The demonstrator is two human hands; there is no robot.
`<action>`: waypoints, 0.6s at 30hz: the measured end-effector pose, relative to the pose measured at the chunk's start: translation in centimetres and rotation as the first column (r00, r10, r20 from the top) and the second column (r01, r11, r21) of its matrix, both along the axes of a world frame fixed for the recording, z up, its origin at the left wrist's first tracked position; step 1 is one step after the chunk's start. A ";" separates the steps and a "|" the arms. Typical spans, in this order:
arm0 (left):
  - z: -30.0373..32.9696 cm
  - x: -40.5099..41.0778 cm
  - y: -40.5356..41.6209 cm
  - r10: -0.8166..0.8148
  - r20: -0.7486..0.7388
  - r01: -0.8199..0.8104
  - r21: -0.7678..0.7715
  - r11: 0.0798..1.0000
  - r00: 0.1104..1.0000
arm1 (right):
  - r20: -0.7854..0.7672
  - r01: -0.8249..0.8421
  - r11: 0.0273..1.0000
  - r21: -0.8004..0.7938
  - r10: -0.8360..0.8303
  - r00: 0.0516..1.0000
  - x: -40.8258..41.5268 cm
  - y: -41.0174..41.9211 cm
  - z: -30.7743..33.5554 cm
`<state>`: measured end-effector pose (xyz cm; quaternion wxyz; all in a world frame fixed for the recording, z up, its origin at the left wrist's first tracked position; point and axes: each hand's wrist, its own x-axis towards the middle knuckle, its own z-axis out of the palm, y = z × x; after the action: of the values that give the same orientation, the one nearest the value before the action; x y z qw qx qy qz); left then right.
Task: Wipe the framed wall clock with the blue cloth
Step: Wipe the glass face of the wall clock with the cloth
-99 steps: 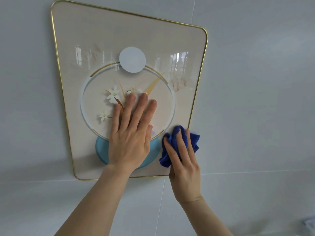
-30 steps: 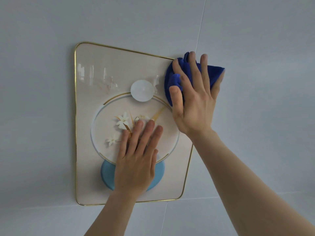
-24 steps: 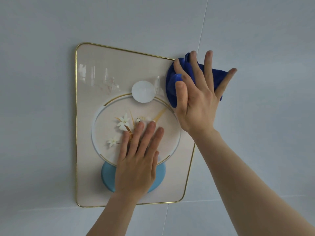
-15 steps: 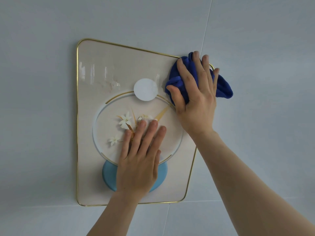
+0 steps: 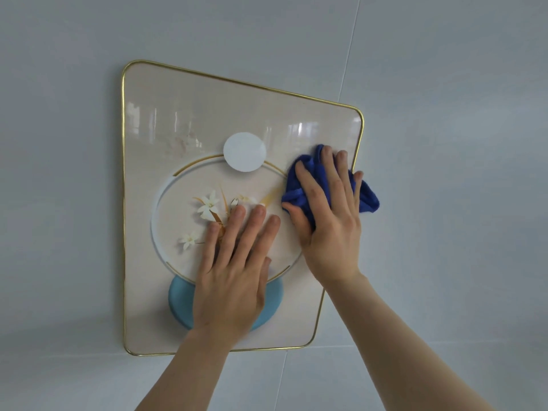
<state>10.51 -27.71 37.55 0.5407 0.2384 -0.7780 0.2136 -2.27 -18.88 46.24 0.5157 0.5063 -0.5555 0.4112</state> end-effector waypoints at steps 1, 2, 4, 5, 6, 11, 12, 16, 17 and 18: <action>0.0 0.0 0.0 0.003 0.004 -0.003 0.000 1.000 1.000 | 0.009 0.000 1.000 0.008 -0.001 1.000 0.0 0.1 -0.5; 0.0 0.0 0.1 0.007 0.006 -0.007 -0.001 1.000 1.000 | 0.018 0.003 1.000 0.015 -0.003 1.000 0.0 0.2 -1.1; 0.0 0.0 0.0 0.013 0.007 -0.013 -0.002 1.000 1.000 | 0.031 0.009 1.000 0.030 -0.010 0.999 0.0 0.6 -2.5; 0.0 0.0 0.0 0.012 0.008 -0.012 -0.001 1.000 1.000 | 0.035 0.011 0.999 0.042 -0.013 0.999 -0.1 0.8 -3.3; 0.0 0.0 0.0 0.010 0.008 -0.010 0.002 1.000 1.000 | 0.041 0.012 0.998 0.060 -0.014 0.999 -0.2 1.1 -4.2; 0.0 0.0 0.0 0.006 0.010 -0.006 0.003 1.000 1.000 | 0.061 0.017 0.992 0.127 -0.025 0.998 -0.7 2.5 -8.6; 0.0 0.0 0.0 0.003 0.011 -0.003 0.004 1.000 1.000 | 0.065 0.022 0.991 0.134 -0.031 0.997 -0.7 2.7 -9.3; 0.0 0.0 0.1 0.001 0.013 -0.001 0.011 1.000 1.000 | 0.089 0.032 0.989 0.147 -0.046 0.995 -0.6 3.2 -10.7; 0.0 0.0 0.1 0.001 0.014 -0.001 0.011 1.000 1.000 | 0.094 0.035 0.988 0.148 -0.049 0.994 -0.5 3.2 -10.8; 0.0 0.0 0.1 0.002 0.015 -0.002 0.011 1.000 1.000 | 0.099 0.042 0.988 0.149 -0.057 0.993 -0.4 3.2 -10.8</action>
<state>10.53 -27.60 37.59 0.5333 0.2404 -0.7830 0.2117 -2.65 -15.73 35.42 0.4577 0.5070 -0.6226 0.3819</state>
